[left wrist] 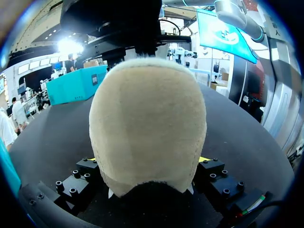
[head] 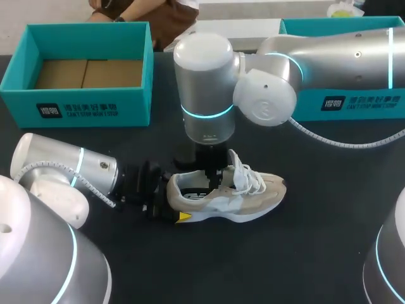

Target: Take the shoe out of the shoebox, open the shoe tongue, remove and reinsert the insole, then place the shoe into the shoebox

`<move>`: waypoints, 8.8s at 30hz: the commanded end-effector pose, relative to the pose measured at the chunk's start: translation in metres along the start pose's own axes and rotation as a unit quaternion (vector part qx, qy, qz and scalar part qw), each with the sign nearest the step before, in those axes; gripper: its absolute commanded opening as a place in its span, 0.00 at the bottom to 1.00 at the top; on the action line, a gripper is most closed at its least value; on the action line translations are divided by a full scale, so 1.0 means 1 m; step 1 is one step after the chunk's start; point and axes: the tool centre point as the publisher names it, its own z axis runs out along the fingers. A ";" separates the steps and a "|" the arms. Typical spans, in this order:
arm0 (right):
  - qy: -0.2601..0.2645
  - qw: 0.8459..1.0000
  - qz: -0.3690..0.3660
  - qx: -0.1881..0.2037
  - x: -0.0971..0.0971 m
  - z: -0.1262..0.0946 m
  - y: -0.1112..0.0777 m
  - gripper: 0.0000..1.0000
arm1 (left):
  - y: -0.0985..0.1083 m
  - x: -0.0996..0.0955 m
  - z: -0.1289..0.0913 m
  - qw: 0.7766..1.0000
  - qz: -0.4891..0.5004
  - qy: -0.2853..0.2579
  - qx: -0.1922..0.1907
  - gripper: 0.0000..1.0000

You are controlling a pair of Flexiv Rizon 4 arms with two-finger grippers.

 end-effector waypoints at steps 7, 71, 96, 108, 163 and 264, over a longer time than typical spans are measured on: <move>0.002 1.000 -0.018 -0.012 -0.010 0.011 0.004 0.30 | 0.001 0.000 0.000 1.000 0.000 0.000 -0.002 0.00; -0.007 0.988 -0.106 -0.110 -0.021 -0.102 0.040 0.40 | 0.001 0.000 0.000 1.000 0.000 0.000 -0.002 0.00; 0.086 0.980 -0.091 -0.153 -0.018 -0.102 0.037 1.00 | 0.001 0.000 0.000 1.000 0.000 0.000 -0.002 0.00; 0.121 0.961 -0.054 -0.243 -0.012 -0.107 0.036 1.00 | 0.001 0.000 0.000 1.000 0.000 0.000 -0.002 0.00; 0.318 0.864 -0.041 -0.387 0.004 -0.099 0.074 0.19 | 0.001 0.000 0.000 1.000 0.000 0.000 -0.002 0.00; 0.419 0.603 0.287 -0.615 0.045 -0.318 0.004 0.00 | 0.001 0.000 0.000 1.000 0.000 0.000 -0.002 0.00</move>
